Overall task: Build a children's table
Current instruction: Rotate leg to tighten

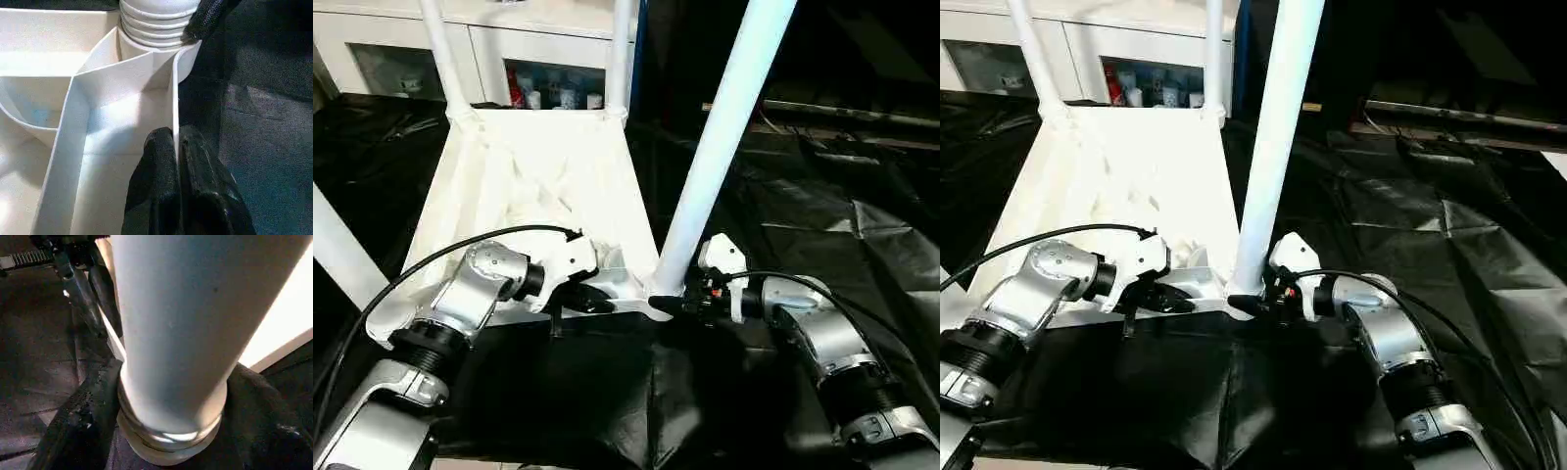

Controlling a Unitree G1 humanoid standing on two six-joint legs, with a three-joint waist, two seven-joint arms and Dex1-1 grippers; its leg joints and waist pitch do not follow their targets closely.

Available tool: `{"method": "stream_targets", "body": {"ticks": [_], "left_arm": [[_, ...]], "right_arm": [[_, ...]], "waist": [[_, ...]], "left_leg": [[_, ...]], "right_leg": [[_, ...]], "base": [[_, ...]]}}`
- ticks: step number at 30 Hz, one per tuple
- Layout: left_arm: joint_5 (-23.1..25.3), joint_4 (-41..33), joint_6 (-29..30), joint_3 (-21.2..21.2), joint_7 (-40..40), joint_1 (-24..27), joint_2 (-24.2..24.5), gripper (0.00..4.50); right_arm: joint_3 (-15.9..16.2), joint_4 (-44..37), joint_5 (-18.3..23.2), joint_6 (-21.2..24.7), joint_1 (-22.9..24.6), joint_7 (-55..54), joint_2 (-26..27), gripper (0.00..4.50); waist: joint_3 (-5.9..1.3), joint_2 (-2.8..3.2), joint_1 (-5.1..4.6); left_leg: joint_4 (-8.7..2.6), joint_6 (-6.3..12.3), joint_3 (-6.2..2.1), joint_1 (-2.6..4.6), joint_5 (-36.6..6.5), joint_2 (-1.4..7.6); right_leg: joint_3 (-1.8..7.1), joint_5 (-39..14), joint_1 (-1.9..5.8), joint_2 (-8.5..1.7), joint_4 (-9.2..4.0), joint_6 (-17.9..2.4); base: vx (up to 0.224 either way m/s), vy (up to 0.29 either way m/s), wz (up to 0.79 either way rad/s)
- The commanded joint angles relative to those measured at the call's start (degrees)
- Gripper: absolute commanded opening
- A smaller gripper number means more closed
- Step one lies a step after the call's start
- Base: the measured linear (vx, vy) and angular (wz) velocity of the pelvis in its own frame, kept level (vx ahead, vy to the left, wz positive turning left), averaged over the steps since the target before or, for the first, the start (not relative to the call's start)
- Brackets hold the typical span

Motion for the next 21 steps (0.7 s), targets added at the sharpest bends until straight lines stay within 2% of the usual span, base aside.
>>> {"method": "stream_targets", "body": {"ticks": [1,2,5,6,7,8,9,10,11,14,15,16,17,19,21], "left_arm": [[0.31,2.82,0.84,-0.74,1.42,2.14,-0.79,0.0],[0.0,2.9,0.99,-0.32,2.54,2.1,-1.68,0.0],[0.21,3.16,1.11,0.02,6.69,2.08,-4.79,0.0],[0.33,3.87,1.78,0.32,9.82,1.82,-7.26,0.0],[0.51,5.02,2.35,0.79,13.85,1.41,-10.36,0.0],[0.65,5.33,2.43,0.75,14.76,1.29,-11.14,0.0],[1.43,6.92,3.05,0.53,19.35,0.6,-15.14,0.0],[1.72,7.41,3.35,0.39,20.74,0.35,-16.4,0.0],[1.91,7.73,3.52,0.36,21.54,0.2,-17.13,0.0],[2.81,8.01,4.6,-0.62,24.49,-0.28,-21.17,0.0],[3.16,7.79,4.52,-1.22,24.68,-0.31,-22.19,0.0],[3.16,7.79,4.52,-1.22,24.68,-0.31,-22.19,0.0],[3.79,7.81,4.36,-1.73,24.62,-0.42,-23.1,0.0],[4.39,7.73,4.49,-2.08,23.8,-0.36,-22.81,0.0],[4.55,7.29,4.91,-2.4,22.64,-0.01,-21.72,0.0]], "right_arm": [[-0.74,-0.83,0.89,0.57,0.32,-1.19,0.52,2.75],[-1.25,-0.87,0.85,1.0,0.73,-3.0,1.23,2.75],[-3.31,1.02,-0.24,0.83,1.36,-11.33,4.13,2.74],[-4.62,2.5,-0.74,0.86,1.56,-16.59,6.12,2.74],[-6.1,4.1,-1.23,1.22,1.82,-22.68,8.52,2.74],[-6.5,4.49,-1.28,1.36,1.87,-24.3,9.21,2.74],[-8.54,6.33,-1.36,2.18,2.02,-32.37,12.83,2.74],[-9.21,6.87,-1.28,2.47,2.03,-34.9,14.05,2.74],[-9.62,7.15,-1.29,2.68,2.03,-36.37,14.79,2.74],[-8.37,7.99,-3.42,2.2,1.98,-41.83,18.64,2.74],[-7.27,8.04,-4.47,1.37,1.95,-42.57,19.75,2.74],[-7.27,8.04,-4.47,1.37,1.95,-42.57,19.75,2.74],[-6.33,8.03,-5.16,-0.14,1.9,-42.54,21.1,2.74],[-7.04,7.34,-4.1,-0.8,1.95,-41.37,21.6,3.44],[-7.65,6.68,-3.34,-0.77,1.85,-40.25,20.79,3.44]], "waist": [[-2.44,0.11,0.2],[-2.45,0.08,0.2],[-2.14,0.09,0.04],[-2.0,0.03,-0.06],[-1.98,0.25,-0.22],[-1.97,0.1,-0.23],[-1.92,0.47,-0.31],[-1.9,0.37,-0.55],[-1.96,0.45,-0.38],[-2.03,0.66,-0.45],[-2.05,0.69,-0.52],[-2.11,0.67,-0.5],[-2.16,0.9,-0.59],[-2.22,0.75,-0.69],[-2.26,0.84,-0.69]], "left_leg": [[-3.75,1.58,-0.14,0.21,-12.85,0.41],[-3.74,1.55,-0.14,0.21,-12.91,0.4],[-4.0,0.43,-0.21,0.4,-15.49,0.41],[-4.08,-0.07,-0.27,0.41,-16.62,0.3],[-4.1,-0.33,-0.3,0.34,-17.19,0.24],[-4.13,-0.98,-0.38,0.61,-17.9,0.24],[-4.15,-1.09,-0.41,0.7,-18.69,0.13],[-4.21,-1.2,-0.43,0.56,-19.04,0.11],[-4.26,-1.49,-0.66,0.72,-19.62,-0.02],[-4.33,-0.62,-0.72,0.7,-20.75,-0.07],[-4.5,-0.64,-0.84,0.44,-20.79,-0.06],[-4.48,-0.62,-0.82,0.51,-20.93,-0.12],[-4.54,-0.55,-0.91,0.43,-21.42,-0.1],[-4.62,-0.01,-0.99,0.35,-22.14,-0.21],[-4.69,0.44,-1.05,0.34,-22.28,-0.13]], "right_leg": [[1.79,-9.45,2.26,-2.22,-4.15,-12.96],[1.79,-9.47,2.26,-2.22,-4.16,-12.98],[1.84,-14.81,1.94,-2.3,-4.81,-11.55],[1.81,-17.46,1.79,-2.31,-5.08,-10.82],[1.87,-18.73,1.63,-2.33,-5.13,-10.41],[1.79,-20.52,1.53,-2.32,-5.43,-9.81],[1.85,-22.07,1.33,-2.33,-5.7,-9.15],[1.83,-22.68,1.31,-2.25,-5.79,-8.83],[1.65,-24.72,1.33,-2.34,-6.0,-7.76],[1.67,-24.29,1.08,-2.22,-6.25,-6.82],[1.57,-24.25,1.21,-2.2,-6.26,-6.41],[1.55,-24.14,1.15,-2.18,-6.32,-6.23],[1.55,-23.54,1.2,-2.17,-6.25,-6.17],[1.52,-22.72,1.24,-2.12,-6.23,-6.2],[1.54,-22.18,1.24,-2.2,-6.22,-6.42]], "base": [[0.0,0.0,0.0],[0.0,0.0,0.0],[0.0,0.0,0.0],[0.0,0.0,0.0],[0.0,0.0,0.0],[0.0,0.0,0.0],[0.0,0.0,0.0],[0.0,0.0,0.0],[0.0,0.0,0.0],[0.0,0.0,0.0],[0.0,0.0,0.0],[0.0,0.0,0.0],[0.0,0.0,0.0],[0.0,0.0,0.0],[0.0,0.0,0.0]]}}
